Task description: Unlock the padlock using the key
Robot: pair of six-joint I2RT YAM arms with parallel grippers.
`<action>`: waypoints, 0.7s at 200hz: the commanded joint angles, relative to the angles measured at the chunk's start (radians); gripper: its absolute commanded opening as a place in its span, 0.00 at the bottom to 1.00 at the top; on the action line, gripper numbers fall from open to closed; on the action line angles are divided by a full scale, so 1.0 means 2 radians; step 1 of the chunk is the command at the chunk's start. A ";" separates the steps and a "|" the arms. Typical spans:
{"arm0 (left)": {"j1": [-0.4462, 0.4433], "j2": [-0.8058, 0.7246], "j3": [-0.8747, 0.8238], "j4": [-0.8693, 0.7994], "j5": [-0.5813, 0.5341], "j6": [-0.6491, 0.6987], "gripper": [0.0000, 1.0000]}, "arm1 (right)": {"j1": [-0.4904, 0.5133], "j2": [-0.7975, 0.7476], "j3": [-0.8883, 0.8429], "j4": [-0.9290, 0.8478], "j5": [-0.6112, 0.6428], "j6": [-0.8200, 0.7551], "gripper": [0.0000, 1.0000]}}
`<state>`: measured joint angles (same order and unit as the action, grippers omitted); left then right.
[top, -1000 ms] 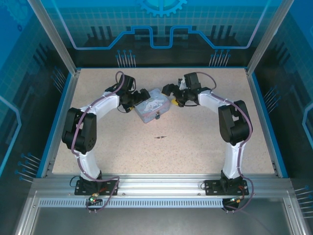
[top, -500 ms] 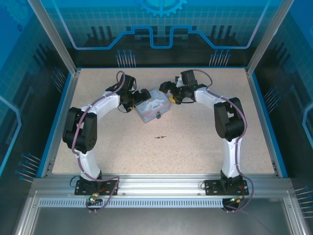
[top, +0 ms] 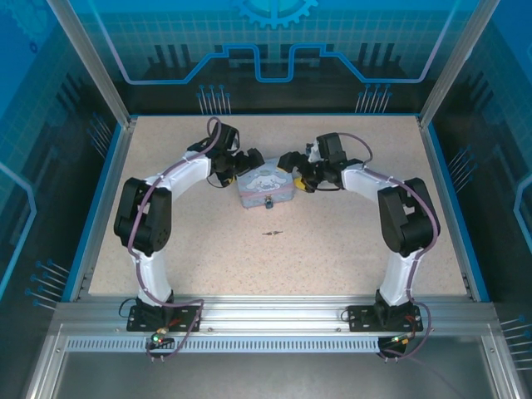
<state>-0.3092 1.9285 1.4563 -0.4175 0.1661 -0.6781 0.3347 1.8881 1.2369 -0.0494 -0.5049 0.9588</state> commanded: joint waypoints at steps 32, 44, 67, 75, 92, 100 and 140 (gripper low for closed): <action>-0.012 0.008 0.026 -0.011 0.026 0.013 0.99 | -0.006 -0.052 -0.034 -0.002 0.017 0.001 0.92; -0.012 0.010 0.027 -0.010 0.030 0.015 0.99 | -0.008 -0.062 -0.038 -0.009 0.022 -0.002 0.93; -0.012 0.011 0.028 -0.013 0.028 0.020 0.99 | -0.012 -0.078 -0.038 -0.025 0.025 -0.008 0.93; -0.011 0.011 0.029 -0.017 0.021 0.024 0.99 | -0.011 -0.086 -0.040 -0.031 0.029 -0.013 0.93; -0.006 0.010 0.028 -0.024 0.006 0.032 0.99 | -0.007 -0.108 -0.045 -0.056 0.045 -0.030 0.93; -0.001 0.008 0.027 -0.025 0.000 0.034 0.99 | -0.004 -0.120 -0.047 -0.075 0.055 -0.044 0.92; 0.048 -0.029 -0.008 0.004 0.021 0.014 0.99 | 0.037 -0.157 -0.048 -0.173 0.078 -0.163 0.80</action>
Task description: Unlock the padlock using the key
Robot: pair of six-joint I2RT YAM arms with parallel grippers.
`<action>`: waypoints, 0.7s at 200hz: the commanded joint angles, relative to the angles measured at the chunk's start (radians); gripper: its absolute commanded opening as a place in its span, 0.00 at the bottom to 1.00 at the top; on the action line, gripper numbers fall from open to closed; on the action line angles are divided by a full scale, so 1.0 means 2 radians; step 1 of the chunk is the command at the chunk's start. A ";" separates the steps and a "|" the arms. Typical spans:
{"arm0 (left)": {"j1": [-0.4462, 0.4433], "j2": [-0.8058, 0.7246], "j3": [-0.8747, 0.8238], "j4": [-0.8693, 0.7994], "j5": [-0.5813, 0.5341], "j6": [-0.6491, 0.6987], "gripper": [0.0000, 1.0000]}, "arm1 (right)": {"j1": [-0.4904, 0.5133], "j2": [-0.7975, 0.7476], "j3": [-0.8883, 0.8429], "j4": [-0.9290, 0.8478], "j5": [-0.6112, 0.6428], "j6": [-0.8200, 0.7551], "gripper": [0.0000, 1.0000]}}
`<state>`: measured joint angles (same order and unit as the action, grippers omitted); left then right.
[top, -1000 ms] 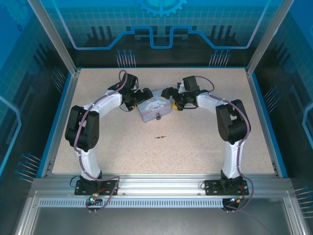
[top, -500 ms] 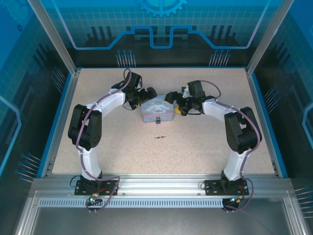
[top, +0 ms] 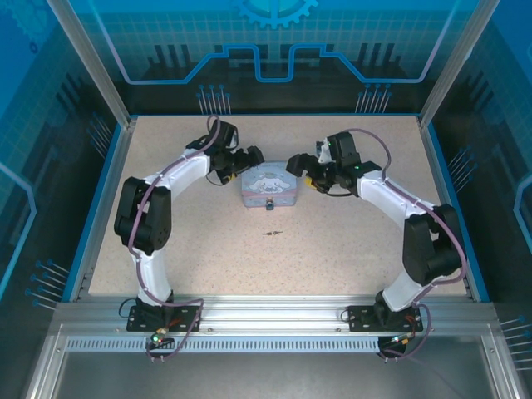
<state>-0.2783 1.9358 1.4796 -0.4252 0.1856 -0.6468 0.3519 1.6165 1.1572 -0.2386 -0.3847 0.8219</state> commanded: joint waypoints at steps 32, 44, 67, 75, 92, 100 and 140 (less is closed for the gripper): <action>0.057 -0.085 -0.057 0.010 0.028 -0.013 0.99 | 0.081 -0.021 -0.006 -0.129 0.047 -0.230 0.68; 0.059 -0.104 -0.072 0.013 0.035 -0.016 0.99 | 0.105 -0.007 0.002 -0.149 0.066 -0.267 0.64; 0.062 -0.128 -0.096 0.017 0.045 -0.025 0.99 | 0.143 0.033 0.026 -0.176 0.088 -0.320 0.54; 0.064 -0.134 -0.102 0.020 0.050 -0.028 0.99 | 0.155 0.047 0.035 -0.183 0.099 -0.333 0.50; 0.067 -0.143 -0.110 0.023 0.058 -0.033 0.99 | 0.179 0.080 0.057 -0.200 0.129 -0.359 0.45; 0.069 -0.147 -0.112 0.023 0.060 -0.034 0.99 | 0.191 0.095 0.066 -0.206 0.143 -0.369 0.46; 0.080 -0.159 -0.109 0.017 0.062 -0.031 0.99 | 0.233 0.162 0.106 -0.229 0.213 -0.394 0.46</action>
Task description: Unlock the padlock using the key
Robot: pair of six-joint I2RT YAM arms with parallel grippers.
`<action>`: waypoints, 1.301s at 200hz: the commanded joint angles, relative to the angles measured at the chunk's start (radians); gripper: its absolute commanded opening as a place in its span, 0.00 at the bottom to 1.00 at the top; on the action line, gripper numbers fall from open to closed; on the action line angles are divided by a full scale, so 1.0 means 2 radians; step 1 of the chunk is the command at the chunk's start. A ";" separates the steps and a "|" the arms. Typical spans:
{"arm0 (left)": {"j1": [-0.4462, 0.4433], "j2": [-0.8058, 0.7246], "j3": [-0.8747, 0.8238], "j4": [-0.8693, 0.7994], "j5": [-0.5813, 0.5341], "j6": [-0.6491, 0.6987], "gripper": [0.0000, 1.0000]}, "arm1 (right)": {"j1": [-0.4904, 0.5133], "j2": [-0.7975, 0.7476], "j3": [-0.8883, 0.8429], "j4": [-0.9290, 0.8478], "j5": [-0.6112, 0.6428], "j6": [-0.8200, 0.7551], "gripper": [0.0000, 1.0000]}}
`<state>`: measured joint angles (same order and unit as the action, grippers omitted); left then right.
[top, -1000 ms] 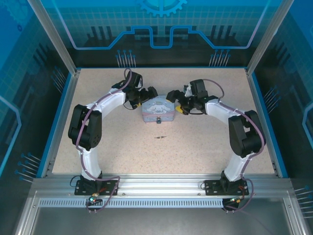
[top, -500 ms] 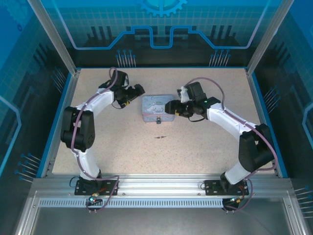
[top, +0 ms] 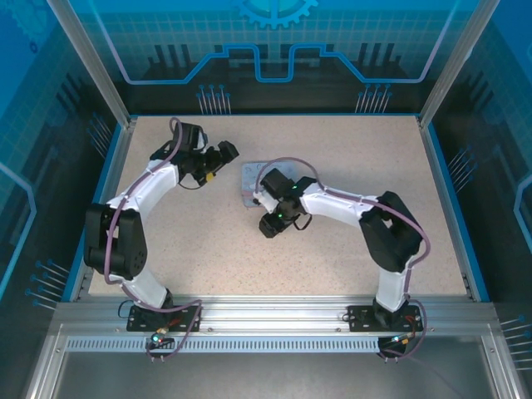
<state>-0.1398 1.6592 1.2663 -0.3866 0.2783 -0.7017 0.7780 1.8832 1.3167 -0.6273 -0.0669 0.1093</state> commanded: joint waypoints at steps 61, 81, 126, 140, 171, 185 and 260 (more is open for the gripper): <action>0.015 -0.016 0.000 0.000 0.020 -0.004 0.99 | 0.028 0.056 0.030 -0.035 0.065 -0.045 0.43; 0.016 -0.012 0.000 0.002 0.021 -0.005 0.99 | 0.028 0.058 0.027 -0.036 0.065 -0.047 0.42; 0.016 -0.004 0.002 0.009 0.026 -0.012 0.99 | 0.028 0.058 0.014 -0.032 0.060 -0.046 0.29; 0.016 -0.003 0.003 0.012 0.028 -0.015 0.99 | 0.028 0.057 0.010 -0.029 0.060 -0.045 0.21; 0.016 -0.006 0.000 0.023 0.038 -0.026 0.99 | 0.026 0.049 0.006 -0.023 0.052 -0.040 0.05; 0.016 -0.010 -0.006 0.029 0.043 -0.033 0.99 | 0.020 0.040 0.006 -0.022 0.040 -0.037 0.00; 0.001 -0.036 -0.067 0.104 0.110 -0.099 0.99 | -0.069 -0.087 -0.033 0.031 -0.143 0.015 0.00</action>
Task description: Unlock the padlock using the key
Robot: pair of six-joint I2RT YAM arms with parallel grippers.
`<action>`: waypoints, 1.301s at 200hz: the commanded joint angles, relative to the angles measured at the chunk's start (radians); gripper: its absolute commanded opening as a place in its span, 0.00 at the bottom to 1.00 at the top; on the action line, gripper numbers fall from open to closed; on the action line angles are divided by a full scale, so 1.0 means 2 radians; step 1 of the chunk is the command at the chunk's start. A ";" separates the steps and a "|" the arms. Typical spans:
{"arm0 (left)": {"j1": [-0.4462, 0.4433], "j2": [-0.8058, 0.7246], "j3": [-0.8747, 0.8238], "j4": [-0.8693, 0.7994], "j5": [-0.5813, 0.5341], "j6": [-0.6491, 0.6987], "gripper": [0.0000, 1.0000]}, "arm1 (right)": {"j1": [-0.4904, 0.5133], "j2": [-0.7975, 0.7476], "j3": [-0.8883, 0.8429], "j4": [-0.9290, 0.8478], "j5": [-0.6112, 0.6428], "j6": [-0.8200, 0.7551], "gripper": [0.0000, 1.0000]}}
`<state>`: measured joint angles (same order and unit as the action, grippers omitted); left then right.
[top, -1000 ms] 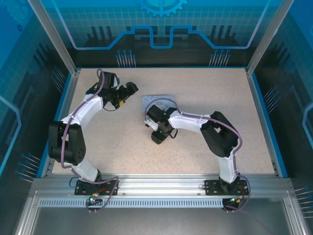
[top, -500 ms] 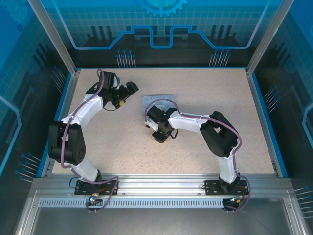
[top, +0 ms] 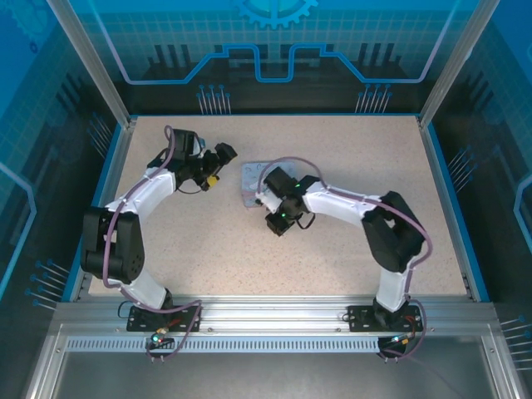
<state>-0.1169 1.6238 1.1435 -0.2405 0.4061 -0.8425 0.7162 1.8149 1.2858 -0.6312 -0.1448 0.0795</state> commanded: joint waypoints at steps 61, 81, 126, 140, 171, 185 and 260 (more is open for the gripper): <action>-0.101 0.010 0.025 0.104 0.111 -0.047 0.99 | -0.143 -0.112 -0.066 0.136 -0.279 0.103 0.00; -0.127 0.026 0.033 0.124 0.110 -0.060 0.96 | -0.157 -0.116 -0.069 0.142 -0.291 0.112 0.00; -0.159 0.056 0.043 0.139 0.110 -0.071 0.79 | -0.165 -0.124 -0.075 0.151 -0.293 0.123 0.00; -0.162 0.059 0.036 0.143 0.108 -0.073 0.73 | -0.168 -0.126 -0.080 0.158 -0.295 0.130 0.00; -0.164 0.056 0.019 0.173 0.111 -0.086 0.63 | -0.181 -0.127 -0.095 0.187 -0.316 0.151 0.00; -0.165 0.053 0.012 0.187 0.113 -0.090 0.62 | -0.187 -0.127 -0.099 0.198 -0.325 0.158 0.00; -0.165 0.058 -0.007 0.284 0.140 -0.123 0.48 | -0.219 -0.125 -0.140 0.304 -0.375 0.239 0.00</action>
<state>-0.4416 1.7401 1.1538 0.2157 0.6384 -1.0447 0.2943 1.5837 1.0256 -0.1261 -0.8341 0.4850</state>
